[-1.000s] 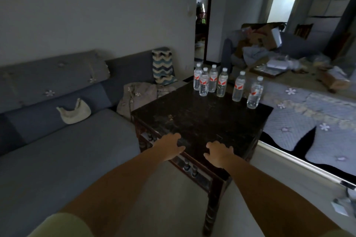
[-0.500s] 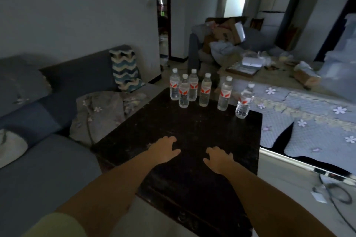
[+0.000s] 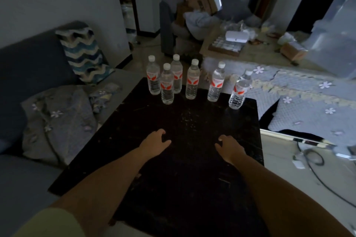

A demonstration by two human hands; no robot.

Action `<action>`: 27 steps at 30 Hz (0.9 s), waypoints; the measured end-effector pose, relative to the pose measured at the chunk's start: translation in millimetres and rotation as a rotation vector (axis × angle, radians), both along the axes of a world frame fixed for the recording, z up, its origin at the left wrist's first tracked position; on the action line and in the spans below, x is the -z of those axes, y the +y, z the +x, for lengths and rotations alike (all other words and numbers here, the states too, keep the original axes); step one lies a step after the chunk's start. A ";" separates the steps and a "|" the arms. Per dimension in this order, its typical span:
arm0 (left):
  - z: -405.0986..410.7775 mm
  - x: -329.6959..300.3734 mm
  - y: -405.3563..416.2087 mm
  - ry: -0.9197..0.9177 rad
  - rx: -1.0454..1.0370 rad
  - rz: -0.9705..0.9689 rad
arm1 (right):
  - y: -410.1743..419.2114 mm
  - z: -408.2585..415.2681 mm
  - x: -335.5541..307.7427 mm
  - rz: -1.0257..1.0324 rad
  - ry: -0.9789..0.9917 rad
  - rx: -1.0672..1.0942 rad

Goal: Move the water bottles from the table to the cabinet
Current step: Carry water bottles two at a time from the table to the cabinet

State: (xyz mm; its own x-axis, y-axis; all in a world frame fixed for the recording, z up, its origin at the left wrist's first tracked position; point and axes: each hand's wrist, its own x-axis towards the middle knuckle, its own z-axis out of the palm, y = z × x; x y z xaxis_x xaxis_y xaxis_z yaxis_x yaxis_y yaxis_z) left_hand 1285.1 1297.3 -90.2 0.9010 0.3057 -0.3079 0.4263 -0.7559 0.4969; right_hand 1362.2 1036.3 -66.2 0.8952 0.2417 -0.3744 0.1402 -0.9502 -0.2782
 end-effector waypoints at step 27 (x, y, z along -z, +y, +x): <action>301.1 66.4 47.5 -0.629 -0.982 -0.399 | -7.4 311.4 103.2 0.927 -0.363 0.773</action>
